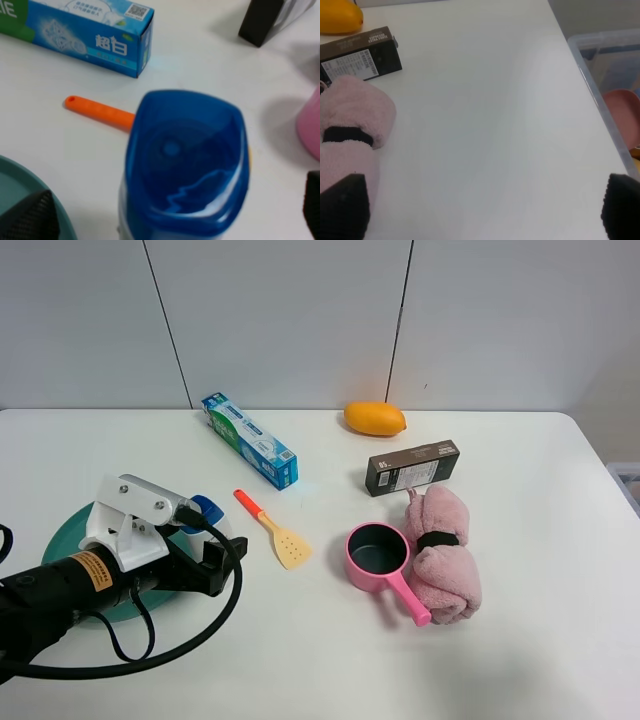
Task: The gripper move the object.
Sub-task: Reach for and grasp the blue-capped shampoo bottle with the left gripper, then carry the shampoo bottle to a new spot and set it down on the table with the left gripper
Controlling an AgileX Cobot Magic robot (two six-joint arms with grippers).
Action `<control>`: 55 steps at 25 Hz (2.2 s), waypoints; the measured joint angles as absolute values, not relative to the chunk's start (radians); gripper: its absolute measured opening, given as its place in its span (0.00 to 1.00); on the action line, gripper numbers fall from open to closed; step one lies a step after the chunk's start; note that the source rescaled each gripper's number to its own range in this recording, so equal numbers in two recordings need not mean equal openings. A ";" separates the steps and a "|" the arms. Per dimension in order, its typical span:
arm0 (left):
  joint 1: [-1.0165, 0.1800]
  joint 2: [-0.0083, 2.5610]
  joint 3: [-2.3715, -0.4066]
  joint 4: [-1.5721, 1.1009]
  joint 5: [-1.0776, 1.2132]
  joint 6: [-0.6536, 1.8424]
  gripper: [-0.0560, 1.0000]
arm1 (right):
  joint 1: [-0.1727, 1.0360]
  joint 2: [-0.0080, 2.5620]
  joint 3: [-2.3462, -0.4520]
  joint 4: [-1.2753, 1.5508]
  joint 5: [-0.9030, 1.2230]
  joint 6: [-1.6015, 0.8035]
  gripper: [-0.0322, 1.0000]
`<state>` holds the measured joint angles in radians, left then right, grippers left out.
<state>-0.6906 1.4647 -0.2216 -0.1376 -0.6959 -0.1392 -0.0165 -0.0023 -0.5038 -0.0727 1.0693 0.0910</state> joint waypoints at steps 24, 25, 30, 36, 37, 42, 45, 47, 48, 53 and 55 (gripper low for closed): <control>-0.691 1.465 -0.222 -0.138 -0.696 -0.139 0.96 | -0.017 -0.002 -0.504 -0.073 1.069 0.091 1.00; -0.691 1.465 -0.222 -0.138 -0.696 -0.139 0.92 | -0.017 -0.002 -0.504 -0.073 1.069 0.091 1.00; -0.691 1.465 -0.222 -0.138 -0.696 -0.139 0.60 | -0.017 -0.002 -0.504 -0.073 1.069 0.091 1.00; -0.691 1.465 -0.222 -0.138 -0.696 -0.139 0.14 | -0.017 -0.002 -0.504 -0.073 1.069 0.091 1.00; -0.691 1.465 -0.222 -0.138 -0.696 -0.139 0.09 | -0.017 -0.002 -0.504 -0.073 1.069 0.091 1.00; -0.691 1.465 -0.222 -0.137 -0.696 -0.140 0.05 | -0.017 -0.002 -0.504 -0.073 1.069 0.091 1.00; -0.691 1.465 -0.222 -0.137 -0.697 -0.140 0.05 | -0.017 -0.002 -0.504 -0.073 1.069 0.091 1.00; -0.691 1.465 -0.222 -0.137 -0.698 -0.140 0.05 | -0.017 -0.002 -0.504 -0.073 1.069 0.091 1.00; -0.691 1.465 -0.222 -0.137 -0.698 -0.140 0.05 | -0.017 -0.002 -0.504 -0.073 1.069 0.091 1.00; -0.691 1.418 -0.220 -0.137 -0.681 -0.140 0.05 | -0.017 -0.002 -0.504 -0.073 1.069 0.091 1.00; -0.691 1.382 -0.219 -0.137 -0.672 -0.140 0.05 | -0.017 -0.002 -0.504 -0.073 1.069 0.091 1.00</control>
<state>-0.6910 1.3823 -0.2189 -0.1365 -0.6723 -0.1402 -0.0165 -0.0023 -0.5038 -0.0727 1.0693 0.0910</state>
